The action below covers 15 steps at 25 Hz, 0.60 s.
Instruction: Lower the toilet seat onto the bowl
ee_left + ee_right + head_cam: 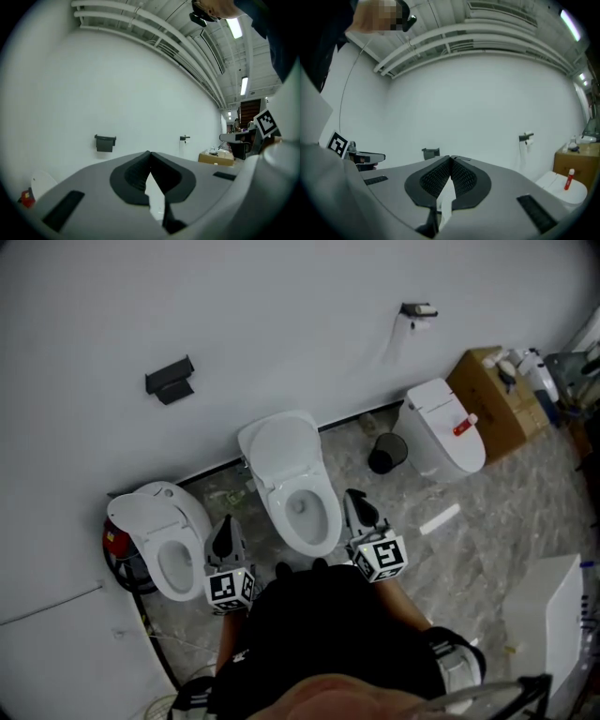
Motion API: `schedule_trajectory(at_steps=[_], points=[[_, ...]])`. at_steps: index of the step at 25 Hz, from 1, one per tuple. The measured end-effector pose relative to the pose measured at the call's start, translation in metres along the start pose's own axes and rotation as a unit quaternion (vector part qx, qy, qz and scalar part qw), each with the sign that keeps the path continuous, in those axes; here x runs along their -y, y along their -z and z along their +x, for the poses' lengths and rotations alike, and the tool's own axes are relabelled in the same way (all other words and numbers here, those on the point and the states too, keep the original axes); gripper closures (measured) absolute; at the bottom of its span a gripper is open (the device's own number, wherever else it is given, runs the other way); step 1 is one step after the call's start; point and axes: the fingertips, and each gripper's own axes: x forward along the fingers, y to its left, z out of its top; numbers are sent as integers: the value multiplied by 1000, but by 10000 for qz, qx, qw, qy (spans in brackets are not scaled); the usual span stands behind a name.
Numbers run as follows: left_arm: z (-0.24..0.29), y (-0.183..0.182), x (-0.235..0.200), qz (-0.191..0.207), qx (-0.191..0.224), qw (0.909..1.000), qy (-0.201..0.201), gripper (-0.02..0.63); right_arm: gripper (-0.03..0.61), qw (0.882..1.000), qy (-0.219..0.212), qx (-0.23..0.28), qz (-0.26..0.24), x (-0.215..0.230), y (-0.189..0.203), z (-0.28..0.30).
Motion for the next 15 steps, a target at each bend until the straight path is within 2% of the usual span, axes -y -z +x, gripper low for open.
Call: schedule_trajectory(at_steps=[3, 5, 12, 15], points=[[-1, -17, 8, 147, 239, 9996, -23, 606, 568, 9972, 190, 503, -518, -5, -30, -4], [0, -22, 13, 174, 294, 9994, 55, 606, 568, 9945, 299, 703, -716, -4, -36, -6], [9, -29, 17, 249, 236, 9993, 161, 606, 568, 9953, 431, 574, -657, -3, -36, -2], [10, -28, 17, 200, 194, 9995, 168, 606, 568, 9936, 469, 706, -743, -1, -37, -3]])
